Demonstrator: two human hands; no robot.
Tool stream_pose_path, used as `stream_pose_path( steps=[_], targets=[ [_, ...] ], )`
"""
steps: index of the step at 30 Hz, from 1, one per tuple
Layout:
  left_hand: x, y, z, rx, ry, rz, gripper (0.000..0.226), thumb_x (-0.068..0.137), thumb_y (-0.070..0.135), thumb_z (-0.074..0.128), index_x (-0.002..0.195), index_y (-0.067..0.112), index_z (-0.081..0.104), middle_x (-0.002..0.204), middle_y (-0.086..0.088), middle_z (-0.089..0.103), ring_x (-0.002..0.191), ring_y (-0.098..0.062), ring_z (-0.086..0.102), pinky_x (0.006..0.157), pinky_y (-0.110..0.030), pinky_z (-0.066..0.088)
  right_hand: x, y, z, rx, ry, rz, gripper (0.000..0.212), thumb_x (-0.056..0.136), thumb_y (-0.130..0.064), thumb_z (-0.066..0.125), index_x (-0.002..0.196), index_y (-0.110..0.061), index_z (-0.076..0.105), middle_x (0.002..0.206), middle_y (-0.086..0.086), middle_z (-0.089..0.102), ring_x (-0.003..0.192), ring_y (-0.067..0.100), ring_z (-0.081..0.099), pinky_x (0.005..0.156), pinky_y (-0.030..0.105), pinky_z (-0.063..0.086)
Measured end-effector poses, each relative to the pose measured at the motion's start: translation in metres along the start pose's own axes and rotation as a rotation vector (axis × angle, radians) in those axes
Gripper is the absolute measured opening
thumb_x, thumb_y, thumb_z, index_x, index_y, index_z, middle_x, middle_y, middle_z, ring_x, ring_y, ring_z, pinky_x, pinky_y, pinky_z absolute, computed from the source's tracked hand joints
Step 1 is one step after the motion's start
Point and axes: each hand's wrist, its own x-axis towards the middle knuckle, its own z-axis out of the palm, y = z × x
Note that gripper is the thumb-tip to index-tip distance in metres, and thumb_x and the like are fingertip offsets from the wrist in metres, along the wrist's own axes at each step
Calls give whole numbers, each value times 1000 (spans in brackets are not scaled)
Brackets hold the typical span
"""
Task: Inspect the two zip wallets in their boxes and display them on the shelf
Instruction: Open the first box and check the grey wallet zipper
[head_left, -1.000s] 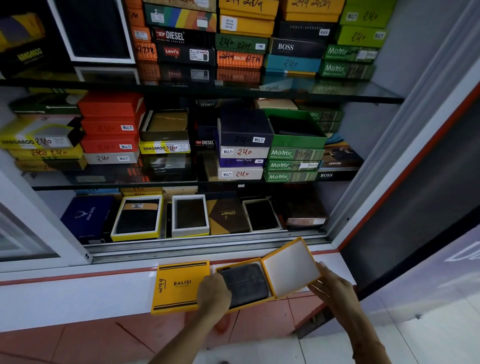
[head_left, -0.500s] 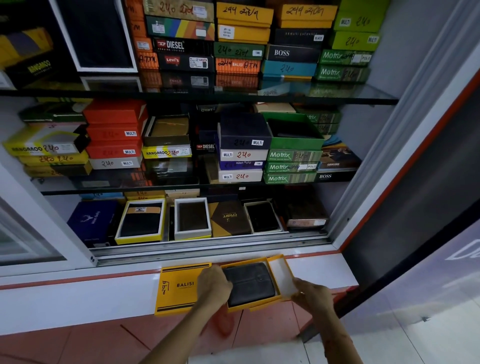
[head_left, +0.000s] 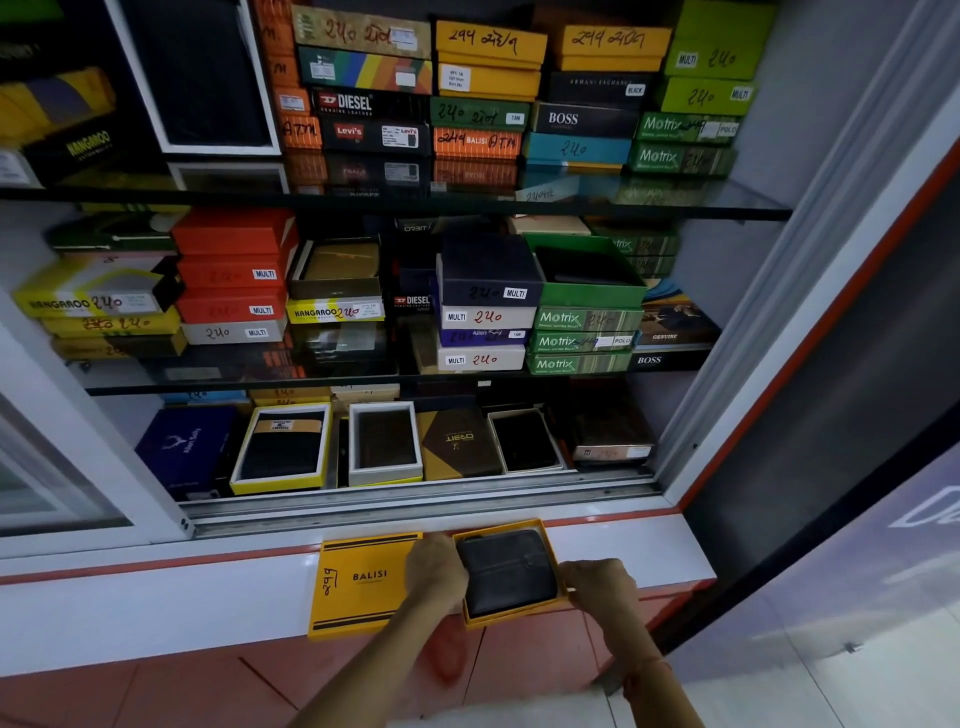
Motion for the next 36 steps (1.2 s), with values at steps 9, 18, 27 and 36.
stream_pose_path(
  steps=[9,18,27,36],
  targets=[
    [13,-18,16,-320,-127,-180,28,83,25,55,89,3,71,92,-10,75,86,-28,71,74,-33,60,-8,-21,9,-471,-64,-215,81,73,-54,72,140,-20,43,133,12,45,126,28,41,105,34,40],
    [2,-12,2,-711,-267,-268,19,87,5,48,89,-2,66,89,-20,73,80,-32,73,74,-41,62,-5,-41,13,-409,-17,-60,70,77,-58,65,129,-13,52,130,9,53,127,27,41,104,36,33],
    [4,-2,-5,-731,-376,-157,13,86,16,65,80,7,58,80,-7,59,76,-20,64,58,-26,47,-23,-76,-5,170,86,-134,32,66,-12,84,92,-13,64,92,4,65,98,26,66,72,30,49],
    [-27,46,-130,-1242,-467,139,24,78,11,74,101,5,69,100,-12,74,86,-19,72,72,-25,60,-75,-149,-97,841,-144,-366,51,76,5,75,117,-8,47,107,15,65,81,22,67,56,24,58]
  ],
)
